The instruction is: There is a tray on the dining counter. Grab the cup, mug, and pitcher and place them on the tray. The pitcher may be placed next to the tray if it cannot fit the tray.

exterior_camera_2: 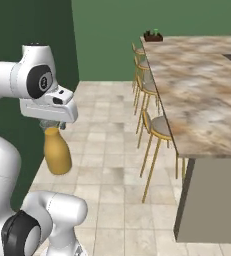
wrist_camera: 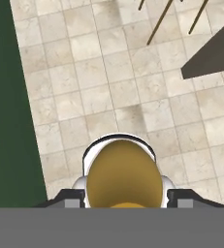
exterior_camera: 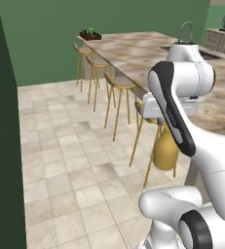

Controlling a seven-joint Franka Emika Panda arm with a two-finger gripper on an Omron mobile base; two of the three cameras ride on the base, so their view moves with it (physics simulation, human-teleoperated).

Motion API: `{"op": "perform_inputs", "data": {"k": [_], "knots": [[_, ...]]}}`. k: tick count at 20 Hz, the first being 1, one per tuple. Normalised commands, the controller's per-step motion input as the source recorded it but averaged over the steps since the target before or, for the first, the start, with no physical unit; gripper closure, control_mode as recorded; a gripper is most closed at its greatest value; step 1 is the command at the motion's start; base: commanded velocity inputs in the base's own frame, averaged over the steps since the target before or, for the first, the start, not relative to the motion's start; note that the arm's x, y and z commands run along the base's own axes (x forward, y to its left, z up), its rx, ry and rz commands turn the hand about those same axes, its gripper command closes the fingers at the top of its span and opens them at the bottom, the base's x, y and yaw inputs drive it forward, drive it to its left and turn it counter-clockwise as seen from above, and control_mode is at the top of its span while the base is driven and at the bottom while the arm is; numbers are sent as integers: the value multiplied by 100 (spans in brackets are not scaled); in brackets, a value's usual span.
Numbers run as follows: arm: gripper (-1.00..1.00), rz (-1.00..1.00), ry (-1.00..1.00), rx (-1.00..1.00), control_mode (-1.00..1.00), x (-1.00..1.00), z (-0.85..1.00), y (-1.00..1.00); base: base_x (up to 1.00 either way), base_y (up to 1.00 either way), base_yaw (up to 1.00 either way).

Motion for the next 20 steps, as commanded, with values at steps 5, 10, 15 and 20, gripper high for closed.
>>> {"op": "perform_inputs", "data": {"k": [5, 10, 15, 20], "knots": [[100, 0, 0, 0, 100, 0, 0, 0, 52, 94, 8], [100, 0, 0, 0, 100, 0, 0, 0, 82, 80, 5], [100, 0, 0, 0, 100, 0, 0, 0, 100, 19, 0], [100, 0, 0, 0, 100, 0, 0, 0, 100, 0, -2]]}}
